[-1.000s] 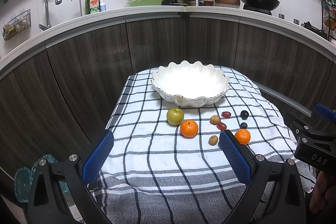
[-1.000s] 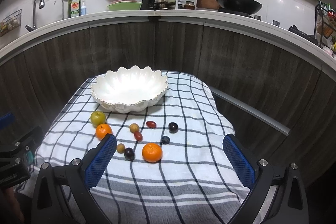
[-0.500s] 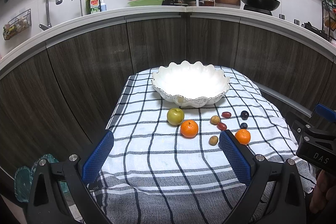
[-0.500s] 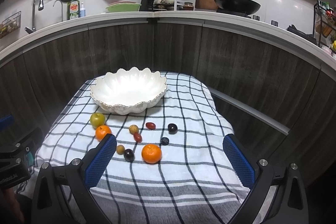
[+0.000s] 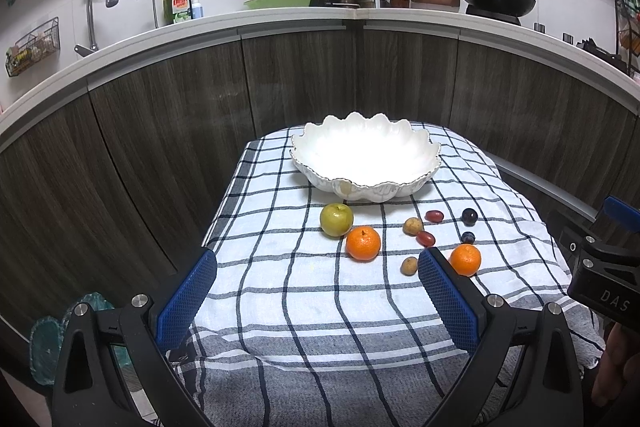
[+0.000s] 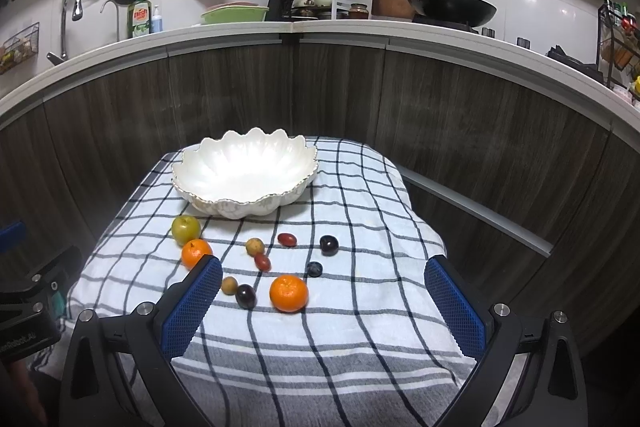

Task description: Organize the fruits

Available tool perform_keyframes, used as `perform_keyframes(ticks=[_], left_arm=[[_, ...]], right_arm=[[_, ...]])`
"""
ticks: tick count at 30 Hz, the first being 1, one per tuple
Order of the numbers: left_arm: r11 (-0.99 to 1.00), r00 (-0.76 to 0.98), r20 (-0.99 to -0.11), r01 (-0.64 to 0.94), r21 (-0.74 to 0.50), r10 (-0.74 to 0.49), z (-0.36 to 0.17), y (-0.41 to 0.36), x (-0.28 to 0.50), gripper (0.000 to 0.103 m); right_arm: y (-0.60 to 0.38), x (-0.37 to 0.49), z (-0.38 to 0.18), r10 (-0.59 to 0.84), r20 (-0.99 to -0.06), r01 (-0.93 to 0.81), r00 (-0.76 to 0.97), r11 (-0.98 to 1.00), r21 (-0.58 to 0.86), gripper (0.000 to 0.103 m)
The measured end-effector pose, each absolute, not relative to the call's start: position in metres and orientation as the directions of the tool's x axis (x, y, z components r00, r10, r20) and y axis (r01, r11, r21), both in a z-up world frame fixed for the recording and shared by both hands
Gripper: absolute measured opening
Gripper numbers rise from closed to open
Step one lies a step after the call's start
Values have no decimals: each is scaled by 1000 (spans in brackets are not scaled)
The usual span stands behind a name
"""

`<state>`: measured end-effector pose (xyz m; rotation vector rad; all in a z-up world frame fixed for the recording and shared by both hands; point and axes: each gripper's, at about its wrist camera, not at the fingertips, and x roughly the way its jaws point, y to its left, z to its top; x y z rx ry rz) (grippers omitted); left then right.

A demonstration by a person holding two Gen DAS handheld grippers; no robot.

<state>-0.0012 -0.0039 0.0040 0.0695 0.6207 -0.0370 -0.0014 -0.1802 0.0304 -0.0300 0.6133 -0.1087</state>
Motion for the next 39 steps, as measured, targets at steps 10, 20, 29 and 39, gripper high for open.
perform_keyframes(ticks=[10,20,29,39], left_arm=[[996,802,-597,60,66,-9,-2,-6,13,102],[992,792,-610,84,94,-9,-10,-12,26,102],[986,781,-624,121,113,-24,-16,-19,42,101],[976,754,-654,177,130,-50,-33,-29,65,92]], right_arm=[[-177,8,21,-101,-587,82,803,995,-58,102],[-179,23,8,-83,-617,74,782,996,-41,102],[-179,37,-3,-71,-649,65,758,997,-34,95],[-175,55,-16,-56,-677,39,733,998,-41,92]])
